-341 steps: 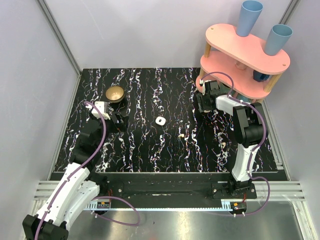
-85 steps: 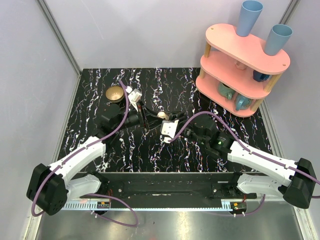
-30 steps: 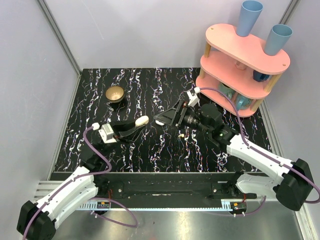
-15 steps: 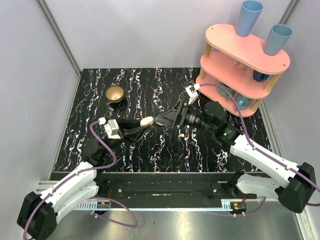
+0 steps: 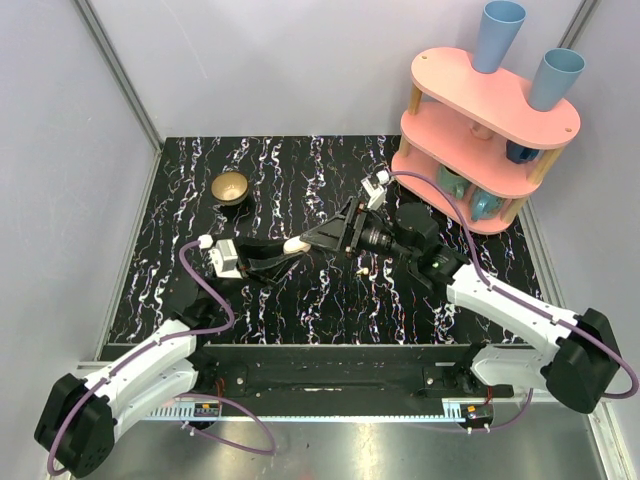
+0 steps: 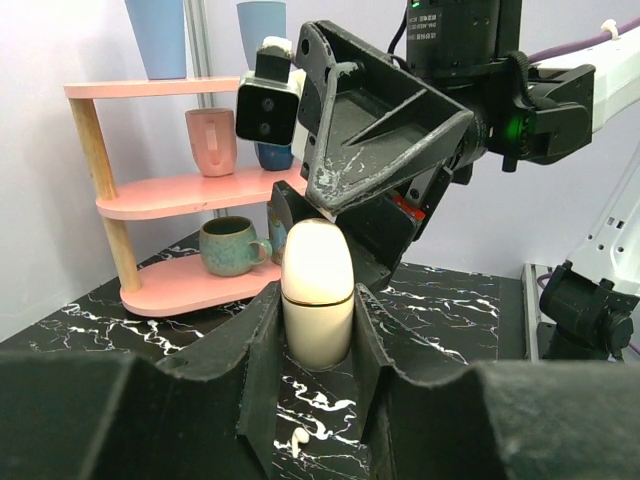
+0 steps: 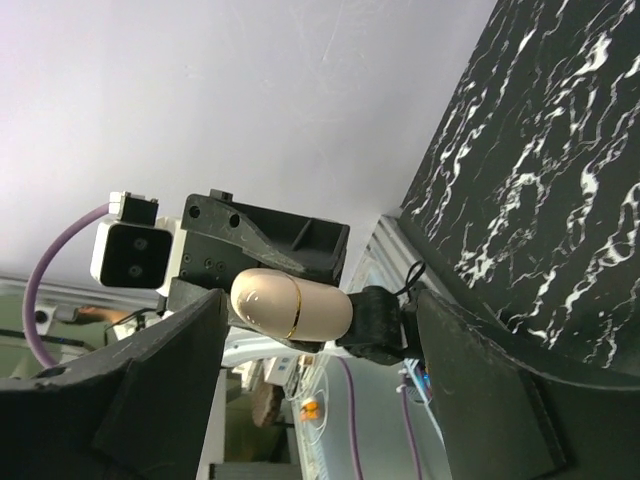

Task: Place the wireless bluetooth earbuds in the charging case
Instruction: Pass from the left arm to the right

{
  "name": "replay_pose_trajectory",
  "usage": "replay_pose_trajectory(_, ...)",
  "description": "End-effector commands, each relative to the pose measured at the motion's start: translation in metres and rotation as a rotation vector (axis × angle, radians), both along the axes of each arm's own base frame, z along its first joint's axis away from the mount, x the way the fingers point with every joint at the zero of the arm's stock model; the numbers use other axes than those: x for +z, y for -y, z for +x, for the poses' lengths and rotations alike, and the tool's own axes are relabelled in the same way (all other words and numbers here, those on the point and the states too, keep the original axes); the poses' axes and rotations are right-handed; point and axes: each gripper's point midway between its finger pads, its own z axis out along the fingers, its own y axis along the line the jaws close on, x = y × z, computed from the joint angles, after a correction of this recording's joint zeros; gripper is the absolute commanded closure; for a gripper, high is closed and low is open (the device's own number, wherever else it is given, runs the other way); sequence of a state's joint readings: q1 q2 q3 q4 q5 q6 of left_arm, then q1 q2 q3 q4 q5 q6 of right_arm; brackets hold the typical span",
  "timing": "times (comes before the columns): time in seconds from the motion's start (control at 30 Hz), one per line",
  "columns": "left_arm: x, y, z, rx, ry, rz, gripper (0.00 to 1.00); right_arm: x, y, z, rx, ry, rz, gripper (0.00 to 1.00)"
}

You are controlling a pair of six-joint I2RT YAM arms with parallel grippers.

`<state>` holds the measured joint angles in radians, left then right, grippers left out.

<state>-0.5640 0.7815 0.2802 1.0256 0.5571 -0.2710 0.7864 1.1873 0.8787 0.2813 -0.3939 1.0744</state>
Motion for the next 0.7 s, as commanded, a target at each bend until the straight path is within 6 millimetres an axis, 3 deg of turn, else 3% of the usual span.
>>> replay_pose_trajectory(0.0, 0.0255, -0.001, -0.0108, -0.026, 0.093, -0.048, 1.0, 0.0211, -0.008, -0.0115, 0.077, -0.022, 0.109, 0.17)
replay_pose_trajectory(0.3, 0.0207, -0.0006, -0.0072, -0.011, 0.079, -0.044, 1.0, 0.0208, -0.0144, -0.0189, 0.146, -0.094, 0.158, 0.27)
replay_pose_trajectory(0.4, 0.0191, -0.0001, -0.0064, -0.01, 0.073, -0.042, 1.0, 0.0204, -0.014, -0.0189, 0.144, -0.104, 0.169, 0.37)
replay_pose_trajectory(0.57, 0.0189, 0.0013, -0.0063, -0.014, 0.07, -0.039, 1.0, 0.023, -0.0148, -0.0215, 0.161, -0.11, 0.187, 0.45)
replay_pose_trajectory(0.67, 0.0188, 0.0023, -0.0053, -0.017, 0.063, -0.036, 1.0, 0.0216, -0.0149, -0.0197, 0.158, -0.126, 0.199, 0.57)
